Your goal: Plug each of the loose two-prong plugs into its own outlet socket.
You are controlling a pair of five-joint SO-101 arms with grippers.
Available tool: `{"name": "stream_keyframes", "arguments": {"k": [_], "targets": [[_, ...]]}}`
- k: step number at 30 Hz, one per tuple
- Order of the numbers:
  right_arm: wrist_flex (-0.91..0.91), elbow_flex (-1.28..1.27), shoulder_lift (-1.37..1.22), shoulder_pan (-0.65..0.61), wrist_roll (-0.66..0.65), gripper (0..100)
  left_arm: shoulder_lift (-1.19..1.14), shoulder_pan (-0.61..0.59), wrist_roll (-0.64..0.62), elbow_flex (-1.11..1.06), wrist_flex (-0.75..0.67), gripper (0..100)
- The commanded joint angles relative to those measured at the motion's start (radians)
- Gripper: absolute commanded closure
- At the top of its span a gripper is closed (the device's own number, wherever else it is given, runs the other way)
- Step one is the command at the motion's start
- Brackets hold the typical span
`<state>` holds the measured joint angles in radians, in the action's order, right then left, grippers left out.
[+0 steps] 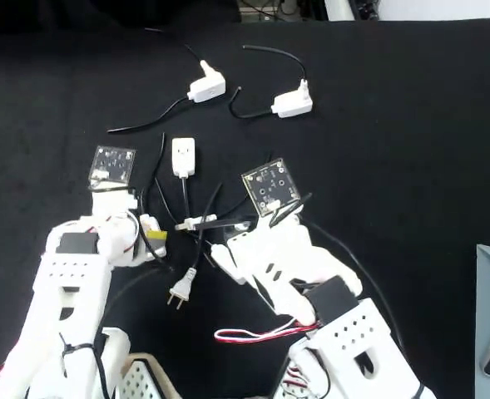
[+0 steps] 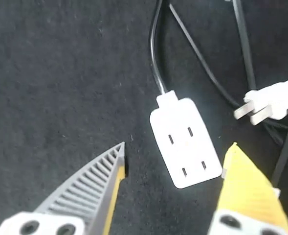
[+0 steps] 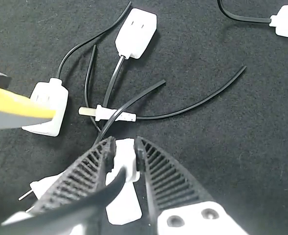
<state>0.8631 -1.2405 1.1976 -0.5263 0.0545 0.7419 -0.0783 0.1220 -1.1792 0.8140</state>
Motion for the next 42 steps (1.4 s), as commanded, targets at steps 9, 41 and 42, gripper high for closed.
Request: {"name": "stream_keyframes", "arguments": {"k": [9, 41, 42], "targets": [[-0.003, 0.01, 0.013, 0.006, -0.006, 98.5, -0.298, 0.018, -0.084, 0.134, -0.046, 69], [-0.002, 0.008, 0.013, 0.008, -0.009, 98.5, -0.396, 0.015, 0.669, 0.24, -0.044, 80], [-0.002, 0.008, 0.013, 0.008, -0.009, 98.5, -0.396, 0.008, 0.664, 0.245, -0.043, 76]]}}
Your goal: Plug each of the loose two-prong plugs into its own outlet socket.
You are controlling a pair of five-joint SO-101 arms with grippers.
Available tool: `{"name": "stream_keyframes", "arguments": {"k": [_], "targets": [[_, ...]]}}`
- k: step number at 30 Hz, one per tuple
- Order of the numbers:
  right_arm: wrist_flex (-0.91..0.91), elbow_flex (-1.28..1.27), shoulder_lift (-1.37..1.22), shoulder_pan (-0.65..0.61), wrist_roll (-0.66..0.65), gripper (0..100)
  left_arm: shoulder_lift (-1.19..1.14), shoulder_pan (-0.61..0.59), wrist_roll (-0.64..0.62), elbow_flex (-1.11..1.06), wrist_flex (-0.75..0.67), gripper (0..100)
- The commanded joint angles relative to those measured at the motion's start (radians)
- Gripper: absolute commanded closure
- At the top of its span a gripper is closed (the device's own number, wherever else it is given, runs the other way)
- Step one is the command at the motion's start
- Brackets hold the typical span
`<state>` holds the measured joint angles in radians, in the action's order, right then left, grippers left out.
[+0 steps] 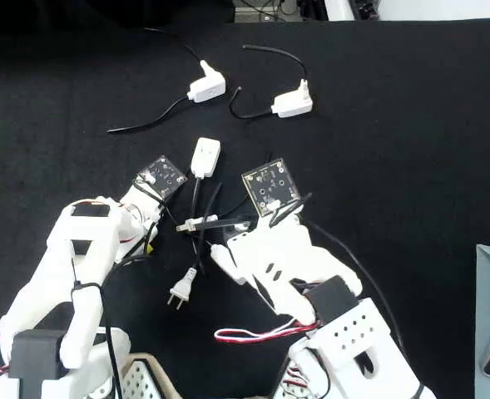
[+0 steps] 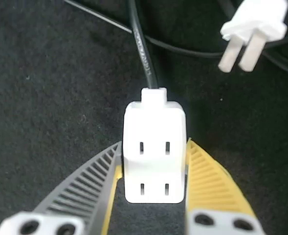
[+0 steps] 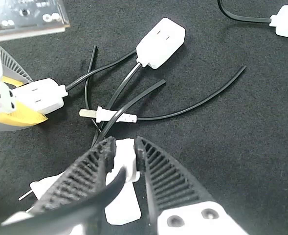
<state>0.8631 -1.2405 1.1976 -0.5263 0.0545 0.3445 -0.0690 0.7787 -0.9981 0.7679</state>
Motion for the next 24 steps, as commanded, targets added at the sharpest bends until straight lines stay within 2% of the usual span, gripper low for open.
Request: {"name": "stream_keyframes", "arguments": {"k": [1, 5, 10, 13, 16, 24], "targets": [[-0.002, 0.008, 0.013, 0.008, -0.009, 98.5, 0.002, -0.004, -0.023, 0.068, 0.003, 74], [-0.002, 0.008, 0.013, 0.008, -0.008, 98.5, 0.021, -0.048, -0.167, 0.119, 0.003, 69], [-0.006, 0.012, 0.013, 0.006, -0.006, 98.5, 0.133, -0.143, -0.176, 0.157, 0.025, 69], [-0.009, 0.018, 0.013, 0.002, -0.009, 98.5, 0.233, -0.217, -0.178, 0.17, 0.084, 69], [-0.041, 0.01, 0.01, -0.06, -0.009, 98.5, 0.344, -0.302, -0.201, 0.16, 0.141, 69], [-0.048, 0.148, -0.18, -0.201, -0.006, 98.5, 0.598, -0.57, -0.44, 0.027, 0.187, 69]]}}
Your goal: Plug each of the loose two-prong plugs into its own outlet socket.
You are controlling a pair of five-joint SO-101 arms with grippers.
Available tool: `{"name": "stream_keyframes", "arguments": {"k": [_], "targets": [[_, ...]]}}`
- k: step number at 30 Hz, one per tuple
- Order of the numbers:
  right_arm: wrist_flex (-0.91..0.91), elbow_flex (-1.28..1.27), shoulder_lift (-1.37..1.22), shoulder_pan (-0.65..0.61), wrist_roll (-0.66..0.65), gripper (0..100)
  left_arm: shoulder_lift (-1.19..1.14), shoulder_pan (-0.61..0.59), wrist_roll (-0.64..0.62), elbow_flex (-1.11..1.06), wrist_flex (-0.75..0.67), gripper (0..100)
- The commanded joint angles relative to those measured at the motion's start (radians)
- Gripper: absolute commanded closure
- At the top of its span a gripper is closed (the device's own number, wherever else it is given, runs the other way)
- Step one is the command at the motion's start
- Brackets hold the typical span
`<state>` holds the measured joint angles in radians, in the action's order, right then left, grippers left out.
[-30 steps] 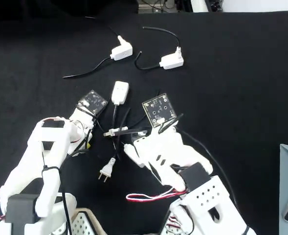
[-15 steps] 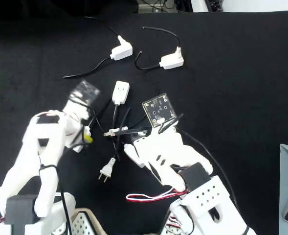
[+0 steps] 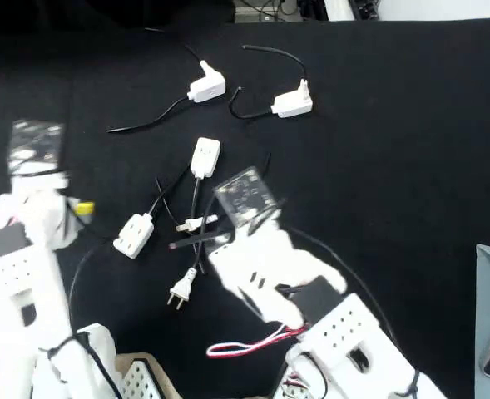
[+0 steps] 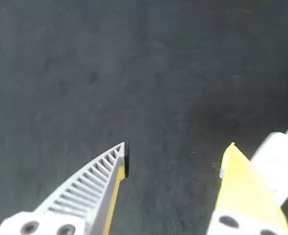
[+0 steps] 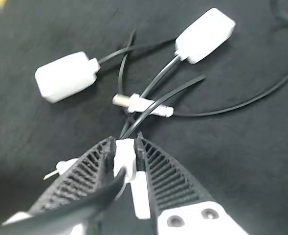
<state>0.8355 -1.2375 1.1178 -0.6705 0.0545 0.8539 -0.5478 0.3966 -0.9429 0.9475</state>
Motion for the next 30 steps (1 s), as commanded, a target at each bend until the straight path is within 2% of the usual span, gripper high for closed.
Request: {"name": "stream_keyframes", "arguments": {"k": [1, 5, 9, 17, 23, 30], "targets": [[-0.02, 0.17, -0.137, -0.072, -0.008, 98.5, 0.118, -0.13, -0.072, -0.05, 0.008, 69], [-0.031, 0.263, -0.275, -0.155, -0.011, 98.5, 0.209, -0.26, -0.121, -0.134, 0.008, 69], [-0.081, 0.351, -0.397, -0.229, -0.012, 98.5, 0.256, -0.318, -0.203, -0.217, 0.008, 69], [-0.112, 0.535, -0.671, -0.265, -0.075, 98.6, 0.278, -0.331, -0.334, -0.3, 0.008, 69], [-0.123, 0.638, -0.816, -0.31, -0.103, 98.6, 0.278, -0.323, -0.354, -0.332, 0.0, 69], [-0.262, 0.651, -0.934, -0.331, -0.117, 98.6, 0.278, -0.315, -0.353, -0.389, -0.068, 69]]}}
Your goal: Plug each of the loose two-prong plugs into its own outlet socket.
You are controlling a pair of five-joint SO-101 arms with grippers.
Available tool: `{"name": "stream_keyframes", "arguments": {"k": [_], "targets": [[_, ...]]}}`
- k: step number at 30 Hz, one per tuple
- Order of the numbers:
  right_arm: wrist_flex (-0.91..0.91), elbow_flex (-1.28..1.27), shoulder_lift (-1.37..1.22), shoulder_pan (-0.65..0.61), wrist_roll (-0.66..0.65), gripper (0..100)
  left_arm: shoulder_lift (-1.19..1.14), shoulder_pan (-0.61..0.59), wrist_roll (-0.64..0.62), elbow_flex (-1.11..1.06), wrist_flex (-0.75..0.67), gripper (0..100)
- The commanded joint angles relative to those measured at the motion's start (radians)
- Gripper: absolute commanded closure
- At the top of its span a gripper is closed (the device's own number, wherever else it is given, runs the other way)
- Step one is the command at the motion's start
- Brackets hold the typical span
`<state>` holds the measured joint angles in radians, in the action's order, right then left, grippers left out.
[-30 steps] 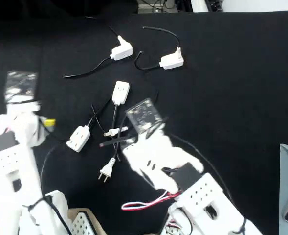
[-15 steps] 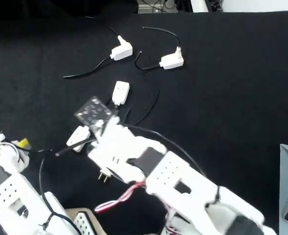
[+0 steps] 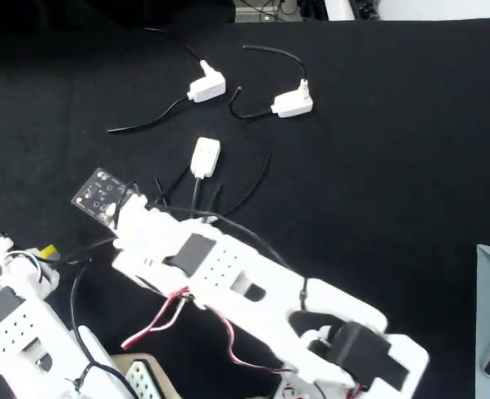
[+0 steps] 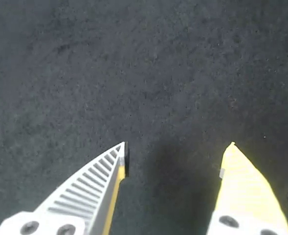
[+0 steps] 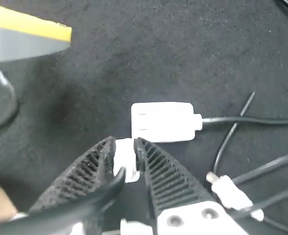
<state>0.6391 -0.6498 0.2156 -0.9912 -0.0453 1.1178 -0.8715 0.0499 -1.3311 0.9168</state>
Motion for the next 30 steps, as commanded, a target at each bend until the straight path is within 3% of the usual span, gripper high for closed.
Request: {"name": "stream_keyframes", "arguments": {"k": [1, 15, 30], "targets": [[-0.074, 0.064, -0.039, -0.011, -0.017, 98.6, 0.014, 0.008, -0.006, -0.001, -0.034, 69], [-0.19, 0.065, -0.143, -0.006, -0.058, 98.6, 0.014, 0.012, -0.008, -0.001, -0.038, 69], [-0.187, 0.134, -0.191, 0.017, -0.058, 98.6, 0.014, 0.012, -0.008, -0.001, -0.038, 69]]}}
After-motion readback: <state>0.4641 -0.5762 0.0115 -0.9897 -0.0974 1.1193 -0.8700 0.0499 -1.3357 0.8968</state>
